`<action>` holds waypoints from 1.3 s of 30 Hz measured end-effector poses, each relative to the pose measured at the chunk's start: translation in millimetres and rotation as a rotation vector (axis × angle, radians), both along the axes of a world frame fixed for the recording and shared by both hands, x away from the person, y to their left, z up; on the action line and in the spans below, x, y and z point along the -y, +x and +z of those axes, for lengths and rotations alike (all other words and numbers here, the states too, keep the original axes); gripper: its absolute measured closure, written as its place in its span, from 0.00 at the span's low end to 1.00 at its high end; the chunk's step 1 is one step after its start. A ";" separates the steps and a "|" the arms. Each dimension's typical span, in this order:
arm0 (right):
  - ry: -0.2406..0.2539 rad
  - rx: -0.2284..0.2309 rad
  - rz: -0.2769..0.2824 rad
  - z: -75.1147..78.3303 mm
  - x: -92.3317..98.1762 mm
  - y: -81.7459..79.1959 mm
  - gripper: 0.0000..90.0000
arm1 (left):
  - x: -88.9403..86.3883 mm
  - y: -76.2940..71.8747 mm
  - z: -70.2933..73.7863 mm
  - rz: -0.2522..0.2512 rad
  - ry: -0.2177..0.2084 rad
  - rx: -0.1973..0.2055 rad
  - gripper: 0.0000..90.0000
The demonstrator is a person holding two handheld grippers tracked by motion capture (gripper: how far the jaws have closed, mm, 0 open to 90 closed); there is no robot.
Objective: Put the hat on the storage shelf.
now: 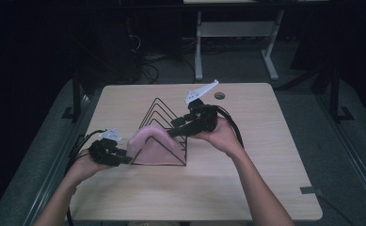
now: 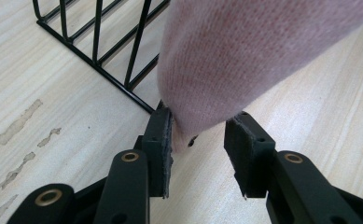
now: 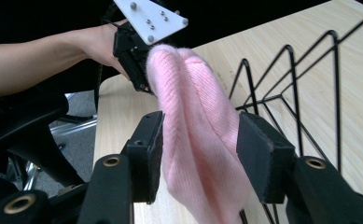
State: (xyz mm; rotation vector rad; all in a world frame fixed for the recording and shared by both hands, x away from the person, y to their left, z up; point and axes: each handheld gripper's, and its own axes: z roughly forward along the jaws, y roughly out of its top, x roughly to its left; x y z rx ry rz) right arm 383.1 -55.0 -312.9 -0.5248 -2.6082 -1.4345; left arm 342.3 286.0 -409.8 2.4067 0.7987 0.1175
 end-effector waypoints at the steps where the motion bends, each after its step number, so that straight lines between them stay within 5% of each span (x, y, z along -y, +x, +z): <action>1: 0.008 -0.010 -0.005 0.6 1.6 -0.7 0.55 | -0.6 0.0 0.6 0.001 -0.007 0.002 0.67; 22: -0.016 0.012 -0.110 5.8 48.5 -5.3 0.41 | -6.0 -4.7 8.2 0.040 -0.054 0.011 0.46; 39: -0.051 0.000 -0.233 -9.8 98.5 -12.8 0.30 | -13.4 -8.0 9.1 0.080 -0.066 0.026 0.32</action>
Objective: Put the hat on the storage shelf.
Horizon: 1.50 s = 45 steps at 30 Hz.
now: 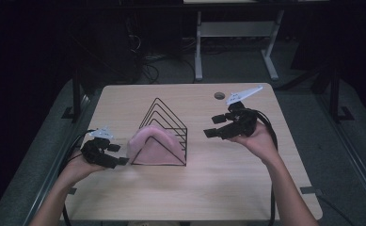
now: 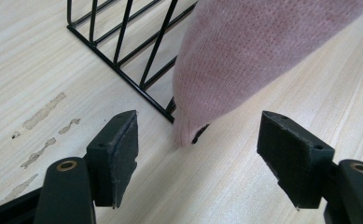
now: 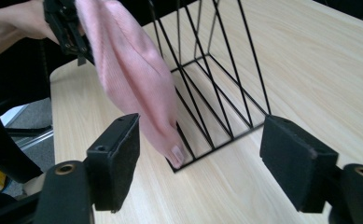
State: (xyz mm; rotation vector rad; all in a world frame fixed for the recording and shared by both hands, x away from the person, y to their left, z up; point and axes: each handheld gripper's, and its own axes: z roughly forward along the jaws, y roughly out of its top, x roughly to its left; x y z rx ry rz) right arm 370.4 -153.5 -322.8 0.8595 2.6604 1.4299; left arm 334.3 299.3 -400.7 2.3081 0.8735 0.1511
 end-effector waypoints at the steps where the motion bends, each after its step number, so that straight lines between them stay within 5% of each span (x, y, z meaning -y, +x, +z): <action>1: -0.002 -0.001 -0.004 -0.8 1.9 -0.6 0.30 | 0.1 0.0 0.0 -0.001 -0.001 0.001 0.32; 16: -0.006 -0.015 -0.097 -24.1 49.1 -23.1 0.25 | -1.0 -6.5 -3.3 0.005 -0.001 -0.007 0.29; 31: -0.020 -0.049 -0.187 -69.6 94.6 -55.5 0.24 | 2.7 -19.2 -9.3 -0.020 0.024 0.014 0.30; 37: -0.060 -0.075 -0.217 -84.6 106.8 -70.9 0.23 | 6.8 -27.8 -19.0 0.014 0.012 0.028 0.30; 45: -0.041 -0.079 -0.250 -112.5 116.4 -95.9 0.23 | 5.0 -39.3 -30.5 0.049 -0.012 0.044 0.30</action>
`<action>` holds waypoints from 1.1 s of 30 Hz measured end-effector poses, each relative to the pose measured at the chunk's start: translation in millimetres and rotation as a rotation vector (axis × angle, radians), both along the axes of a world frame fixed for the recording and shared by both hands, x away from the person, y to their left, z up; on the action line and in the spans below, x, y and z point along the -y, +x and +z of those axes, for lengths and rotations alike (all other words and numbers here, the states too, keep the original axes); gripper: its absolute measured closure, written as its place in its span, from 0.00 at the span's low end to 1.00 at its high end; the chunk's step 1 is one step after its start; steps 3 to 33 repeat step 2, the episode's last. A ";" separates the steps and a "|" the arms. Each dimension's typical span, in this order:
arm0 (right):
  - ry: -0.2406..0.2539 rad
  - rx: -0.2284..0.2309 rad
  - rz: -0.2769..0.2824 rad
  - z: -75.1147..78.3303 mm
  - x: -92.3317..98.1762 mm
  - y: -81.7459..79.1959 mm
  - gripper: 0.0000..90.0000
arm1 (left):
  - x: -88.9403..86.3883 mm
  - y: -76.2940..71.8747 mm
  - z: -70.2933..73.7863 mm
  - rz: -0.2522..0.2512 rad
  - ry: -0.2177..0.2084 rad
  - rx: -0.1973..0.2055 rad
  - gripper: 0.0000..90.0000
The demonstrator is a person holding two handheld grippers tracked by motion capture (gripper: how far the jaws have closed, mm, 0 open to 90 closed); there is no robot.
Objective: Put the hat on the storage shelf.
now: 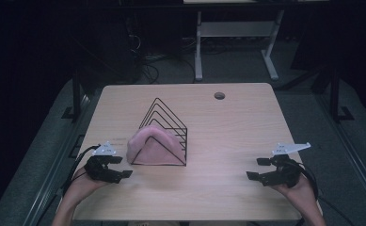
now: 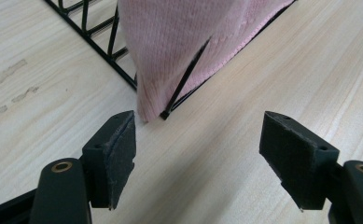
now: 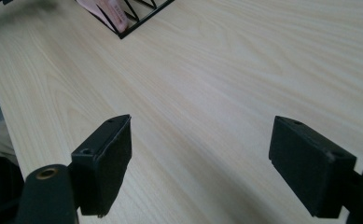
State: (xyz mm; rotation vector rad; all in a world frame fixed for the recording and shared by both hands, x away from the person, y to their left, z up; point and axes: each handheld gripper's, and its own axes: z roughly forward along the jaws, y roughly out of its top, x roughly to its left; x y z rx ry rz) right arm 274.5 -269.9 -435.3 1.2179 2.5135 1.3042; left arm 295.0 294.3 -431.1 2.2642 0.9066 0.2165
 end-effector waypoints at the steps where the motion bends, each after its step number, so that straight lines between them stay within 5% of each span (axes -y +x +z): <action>1: 0.013 0.004 -0.006 -4.4 0.7 -3.2 0.23 | -1.5 -1.4 -0.3 0.004 -0.016 0.004 0.30; 33: 0.014 0.014 -0.013 -8.2 1.1 -6.6 0.23 | -2.7 -2.8 -0.7 0.004 -0.028 0.008 0.30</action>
